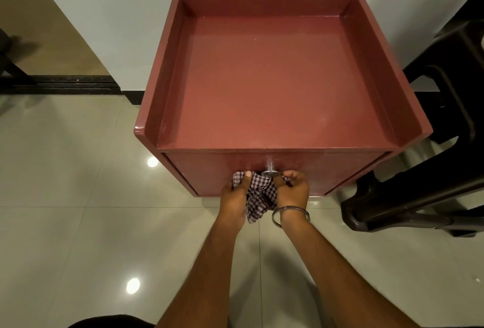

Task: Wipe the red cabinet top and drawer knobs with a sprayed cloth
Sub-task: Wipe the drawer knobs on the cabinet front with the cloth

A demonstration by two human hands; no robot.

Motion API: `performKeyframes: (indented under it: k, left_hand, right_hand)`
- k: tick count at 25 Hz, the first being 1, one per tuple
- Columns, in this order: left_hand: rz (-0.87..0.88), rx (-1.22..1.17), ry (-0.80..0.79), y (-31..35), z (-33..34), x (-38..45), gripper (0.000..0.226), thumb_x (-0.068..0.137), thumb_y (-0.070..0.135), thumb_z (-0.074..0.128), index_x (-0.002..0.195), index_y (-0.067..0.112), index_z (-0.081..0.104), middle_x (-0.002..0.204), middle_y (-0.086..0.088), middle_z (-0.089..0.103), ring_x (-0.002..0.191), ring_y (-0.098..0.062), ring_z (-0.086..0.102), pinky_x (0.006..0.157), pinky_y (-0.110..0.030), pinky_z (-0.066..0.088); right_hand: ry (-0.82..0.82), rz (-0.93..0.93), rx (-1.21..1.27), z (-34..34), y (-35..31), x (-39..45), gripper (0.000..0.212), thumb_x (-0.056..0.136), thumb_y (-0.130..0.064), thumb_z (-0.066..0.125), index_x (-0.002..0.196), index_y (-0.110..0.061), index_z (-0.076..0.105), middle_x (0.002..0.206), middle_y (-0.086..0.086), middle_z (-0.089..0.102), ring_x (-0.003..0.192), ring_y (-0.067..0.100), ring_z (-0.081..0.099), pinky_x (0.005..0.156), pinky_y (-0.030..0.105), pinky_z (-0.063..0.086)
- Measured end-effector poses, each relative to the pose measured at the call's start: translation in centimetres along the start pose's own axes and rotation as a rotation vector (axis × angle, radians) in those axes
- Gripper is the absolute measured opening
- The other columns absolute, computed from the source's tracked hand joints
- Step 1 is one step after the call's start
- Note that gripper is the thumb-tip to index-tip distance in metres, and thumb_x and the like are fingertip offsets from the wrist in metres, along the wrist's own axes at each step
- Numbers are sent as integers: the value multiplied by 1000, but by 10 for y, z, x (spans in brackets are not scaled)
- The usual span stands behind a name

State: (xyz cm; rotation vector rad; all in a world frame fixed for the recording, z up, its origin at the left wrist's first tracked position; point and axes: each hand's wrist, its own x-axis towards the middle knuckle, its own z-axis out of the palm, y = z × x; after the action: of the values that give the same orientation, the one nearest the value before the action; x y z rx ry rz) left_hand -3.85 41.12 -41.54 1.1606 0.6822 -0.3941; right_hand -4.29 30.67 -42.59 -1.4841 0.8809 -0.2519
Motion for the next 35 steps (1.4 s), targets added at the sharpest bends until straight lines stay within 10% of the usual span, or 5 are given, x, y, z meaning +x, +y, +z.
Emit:
performKeyframes:
  k: [6,15,19,27,35]
  left_hand:
    - [-118,212,-13,-29,-21,8,18,92,28,61,100,12,64,106,-11,70,99,-29,66,94,-46,52]
    - [-36,411,-108,-55,-37,28,7,91,20,63,92,15,67,93,-8,73,89,-22,69,77,-34,57]
    - [27,545,-300,-65,-42,40,18,78,10,77,93,8,67,95,-12,73,93,-25,69,77,-30,57]
    - [128,875,28,-62,-14,54,25,78,-1,72,84,12,52,85,-2,57,67,-7,52,43,-4,41]
    - [162,912,132,-60,-5,60,22,84,2,66,81,17,51,91,-3,58,74,-11,53,45,-6,39]
  right_hand:
    - [-175,64,-221,-23,35,-6,11,84,-3,65,86,-13,60,97,8,64,93,22,58,92,37,49]
    - [-678,190,-356,-52,87,8,33,81,-17,72,112,-16,63,105,3,66,99,19,62,75,17,52]
    - [-439,-8,-569,-40,102,24,13,82,-3,64,94,-5,68,87,8,68,85,24,64,70,21,51]
    - [-175,-48,-518,-8,111,41,15,76,8,66,87,0,72,92,16,72,88,26,66,74,10,43]
    - [-138,68,-488,0,100,51,18,83,7,59,99,4,66,102,15,67,98,27,62,66,5,35]
